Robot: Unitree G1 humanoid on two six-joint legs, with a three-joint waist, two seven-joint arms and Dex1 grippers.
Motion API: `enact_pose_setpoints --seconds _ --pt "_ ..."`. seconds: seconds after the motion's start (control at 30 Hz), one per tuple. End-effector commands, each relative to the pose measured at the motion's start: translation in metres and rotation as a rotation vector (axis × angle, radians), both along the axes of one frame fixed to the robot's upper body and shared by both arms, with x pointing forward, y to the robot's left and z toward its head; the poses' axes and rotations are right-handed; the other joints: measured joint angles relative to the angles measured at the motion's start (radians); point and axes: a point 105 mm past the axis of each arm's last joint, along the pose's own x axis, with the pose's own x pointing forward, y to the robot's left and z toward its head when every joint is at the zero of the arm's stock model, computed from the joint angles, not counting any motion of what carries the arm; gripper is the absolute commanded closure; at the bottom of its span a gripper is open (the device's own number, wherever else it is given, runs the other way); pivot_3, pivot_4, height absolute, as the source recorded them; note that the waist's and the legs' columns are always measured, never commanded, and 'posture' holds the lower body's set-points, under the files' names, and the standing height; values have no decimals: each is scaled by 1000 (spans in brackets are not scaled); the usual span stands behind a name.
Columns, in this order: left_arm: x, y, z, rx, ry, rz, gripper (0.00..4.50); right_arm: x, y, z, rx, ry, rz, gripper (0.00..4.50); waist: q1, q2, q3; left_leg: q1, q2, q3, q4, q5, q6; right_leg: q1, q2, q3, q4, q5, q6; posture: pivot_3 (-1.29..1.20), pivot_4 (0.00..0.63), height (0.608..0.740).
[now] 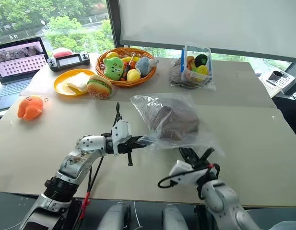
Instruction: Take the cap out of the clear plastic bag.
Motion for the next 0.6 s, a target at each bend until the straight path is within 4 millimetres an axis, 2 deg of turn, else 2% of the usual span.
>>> enact_pose_setpoints --seconds 0.03,0.2,0.37,0.5,0.6 --pt "-2 -2 5 -5 -26 -7 4500 2 -1 11 -9 -102 -15 4464 -1 0 0 0 0 0 0 0 0 0 0 0 0 0 0 0 150 740" --pt "-3 -1 3 6 -22 -6 4500 -1 3 17 -27 -191 -44 4464 4 0 0 0 0 0 0 0 0 0 0 0 0 0 -1 0 150 740" --pt "-3 1 2 13 -19 6 4500 -7 1 48 145 -226 -33 4464 5 0 0 -1 0 0 -1 0 0 0 0 0 0 0 -1 0 150 740" --pt "-2 3 2 15 -18 14 4500 -6 -3 69 297 -104 1 4464 3 0 0 0 0 0 0 0 0 0 0 0 1 0 -1 0 150 740" --pt "-2 3 1 16 -15 14 4500 -17 10 69 354 74 123 4464 4 0 0 0 1 0 0 0 0 1 0 0 0 0 -1 0 150 740"
